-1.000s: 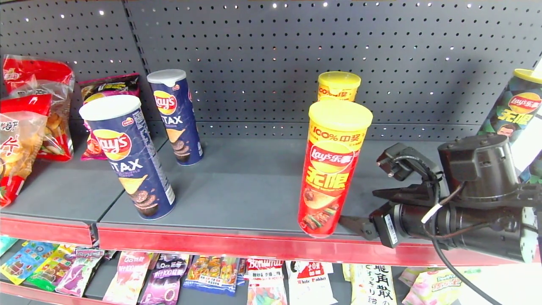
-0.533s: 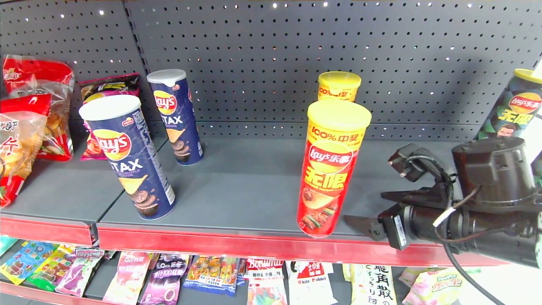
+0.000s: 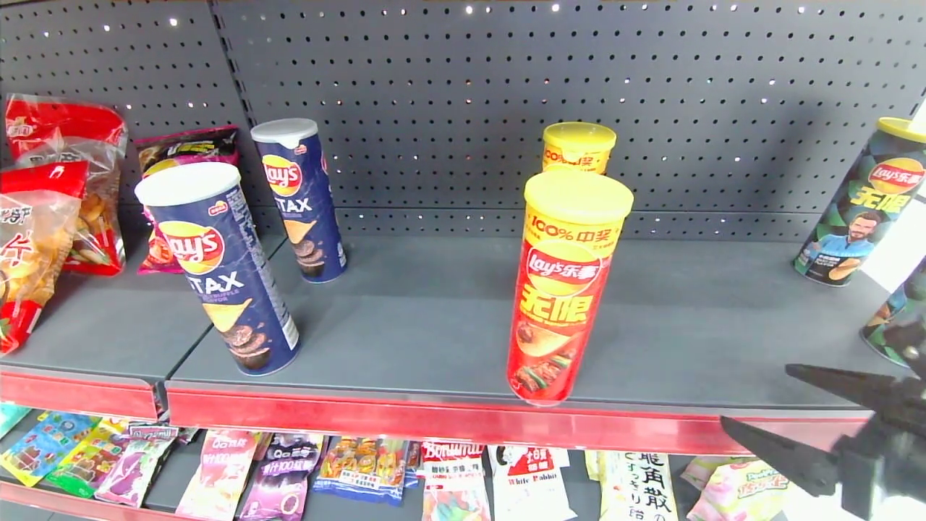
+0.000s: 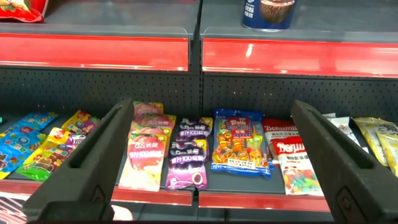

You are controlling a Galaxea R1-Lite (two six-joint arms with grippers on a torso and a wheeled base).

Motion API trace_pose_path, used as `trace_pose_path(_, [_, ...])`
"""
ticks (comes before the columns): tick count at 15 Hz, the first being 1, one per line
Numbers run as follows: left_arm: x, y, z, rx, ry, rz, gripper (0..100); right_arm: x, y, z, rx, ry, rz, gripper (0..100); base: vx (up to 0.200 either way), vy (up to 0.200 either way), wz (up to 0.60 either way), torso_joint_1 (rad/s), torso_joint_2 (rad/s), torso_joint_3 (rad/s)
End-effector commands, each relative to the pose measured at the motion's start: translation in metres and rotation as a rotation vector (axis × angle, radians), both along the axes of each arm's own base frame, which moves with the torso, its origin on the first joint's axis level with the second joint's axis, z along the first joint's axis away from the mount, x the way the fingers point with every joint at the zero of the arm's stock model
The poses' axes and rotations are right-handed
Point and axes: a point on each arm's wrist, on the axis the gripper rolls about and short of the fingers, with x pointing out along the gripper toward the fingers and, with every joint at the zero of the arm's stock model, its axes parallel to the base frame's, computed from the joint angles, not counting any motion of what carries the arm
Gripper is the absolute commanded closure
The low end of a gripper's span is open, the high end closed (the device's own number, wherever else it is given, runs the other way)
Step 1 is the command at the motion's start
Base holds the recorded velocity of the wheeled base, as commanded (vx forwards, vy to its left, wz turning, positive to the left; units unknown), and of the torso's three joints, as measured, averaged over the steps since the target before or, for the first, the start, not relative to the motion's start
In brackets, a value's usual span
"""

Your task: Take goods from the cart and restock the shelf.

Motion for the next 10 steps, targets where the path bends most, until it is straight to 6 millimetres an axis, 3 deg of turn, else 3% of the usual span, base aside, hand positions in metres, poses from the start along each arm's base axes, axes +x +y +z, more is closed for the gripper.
trace_pose_path(1, [0.000,0.000,0.000,-0.001,0.001,0.000,0,-0.067,-0.033,-0.036,0.064,-0.141,-0.035,0,0.000,0.000,0.00,0.000,0.00,0.000])
trace_pose_path(3, [0.000,0.000,0.000,-0.001,0.001,0.002,0,-0.092,-0.040,-0.064,0.060,-0.221,-0.114,0,0.000,0.000,0.00,0.000,0.00,0.000])
trace_pose_path(6, [0.000,0.000,0.000,-0.001,0.001,0.000,0,-0.118,-0.041,-0.087,0.071,-0.302,-0.250,0,0.000,0.000,0.00,0.000,0.00,0.000])
trace_pose_path(10, [0.000,0.000,0.000,-0.001,0.001,0.002,0,-0.128,-0.042,-0.090,0.186,-0.382,-0.316,0,0.000,0.000,0.00,0.000,0.00,0.000])
